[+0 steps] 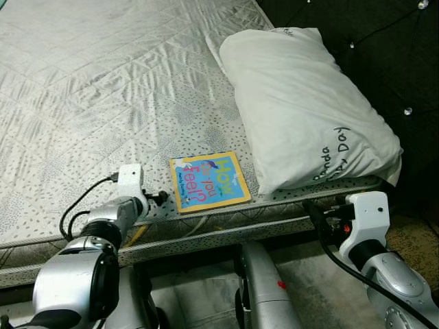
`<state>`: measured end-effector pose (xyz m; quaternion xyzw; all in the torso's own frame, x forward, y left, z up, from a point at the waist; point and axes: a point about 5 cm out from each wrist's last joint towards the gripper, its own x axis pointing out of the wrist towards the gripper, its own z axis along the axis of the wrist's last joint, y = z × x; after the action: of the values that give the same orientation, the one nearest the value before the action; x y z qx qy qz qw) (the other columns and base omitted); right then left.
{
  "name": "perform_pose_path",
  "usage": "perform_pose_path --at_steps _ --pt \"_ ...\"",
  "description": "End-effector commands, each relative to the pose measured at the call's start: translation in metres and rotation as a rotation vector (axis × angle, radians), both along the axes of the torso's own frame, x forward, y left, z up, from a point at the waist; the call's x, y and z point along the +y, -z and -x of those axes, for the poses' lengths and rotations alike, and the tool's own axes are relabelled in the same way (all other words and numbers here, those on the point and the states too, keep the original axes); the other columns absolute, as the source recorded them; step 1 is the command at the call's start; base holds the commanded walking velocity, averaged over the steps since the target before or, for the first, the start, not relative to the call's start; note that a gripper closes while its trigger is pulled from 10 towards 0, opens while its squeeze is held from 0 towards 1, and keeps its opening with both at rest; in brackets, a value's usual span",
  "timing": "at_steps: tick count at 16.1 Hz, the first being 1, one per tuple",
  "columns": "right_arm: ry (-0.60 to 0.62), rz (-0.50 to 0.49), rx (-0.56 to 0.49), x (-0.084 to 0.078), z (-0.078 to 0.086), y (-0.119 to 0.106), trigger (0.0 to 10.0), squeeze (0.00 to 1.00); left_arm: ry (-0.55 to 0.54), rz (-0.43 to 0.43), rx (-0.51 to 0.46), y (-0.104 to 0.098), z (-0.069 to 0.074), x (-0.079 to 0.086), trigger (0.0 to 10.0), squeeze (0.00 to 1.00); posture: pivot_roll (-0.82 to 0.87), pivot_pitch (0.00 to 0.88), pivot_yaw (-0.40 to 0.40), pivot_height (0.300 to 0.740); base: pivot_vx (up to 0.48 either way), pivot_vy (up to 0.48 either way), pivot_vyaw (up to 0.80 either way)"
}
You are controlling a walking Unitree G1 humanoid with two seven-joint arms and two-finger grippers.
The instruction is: Clean up the room
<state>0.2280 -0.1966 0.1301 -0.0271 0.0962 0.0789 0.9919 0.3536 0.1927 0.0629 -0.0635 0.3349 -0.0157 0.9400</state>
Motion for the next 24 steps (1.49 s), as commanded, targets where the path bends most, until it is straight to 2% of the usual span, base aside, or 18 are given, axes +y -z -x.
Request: perform_pose_path --at_steps 1,4,11,14,16,21,24 --pt "-0.004 -0.004 0.002 0.002 0.001 -0.001 10.0 0.0 0.028 -0.004 0.024 0.006 0.003 -0.006 10.0 0.0 -0.33 0.156 -0.024 0.567 0.0 0.0 0.0" --pt "-0.005 -0.004 0.003 0.002 0.002 -0.002 10.0 0.0 0.037 -0.007 0.032 0.009 0.005 -0.009 10.0 0.0 -0.33 0.156 -0.024 0.567 0.0 0.0 0.0" --pt "0.001 0.0 0.01 0.0 0.005 -0.001 10.0 0.0 -0.076 -0.085 -0.004 0.001 0.003 0.019 10.0 0.0 -0.34 0.153 -0.019 0.567 0.0 0.0 0.0" --pt "-0.001 -0.001 0.007 0.0 0.004 -0.002 10.0 0.0 -0.07 -0.113 -0.028 -0.005 0.0 0.022 10.0 0.0 -0.35 0.149 -0.02 0.567 0.0 0.0 0.0" --pt "-0.002 0.0 0.005 0.0 0.004 -0.002 10.0 0.0 -0.019 -0.132 -0.037 -0.007 -0.004 0.014 10.0 0.0 -0.35 0.146 -0.019 0.567 0.0 0.0 0.0" --pt "0.003 0.0 0.006 0.0 0.006 -0.002 10.0 0.0 0.102 -0.107 -0.028 -0.003 -0.005 -0.015 10.0 0.0 -0.36 0.147 -0.016 0.567 0.0 0.0 0.0" --pt "0.005 0.0 0.006 -0.001 0.006 -0.002 10.0 0.0 0.133 -0.115 -0.016 0.001 -0.003 -0.021 10.0 0.0 -0.36 0.148 -0.013 0.567 0.0 0.0 0.0"
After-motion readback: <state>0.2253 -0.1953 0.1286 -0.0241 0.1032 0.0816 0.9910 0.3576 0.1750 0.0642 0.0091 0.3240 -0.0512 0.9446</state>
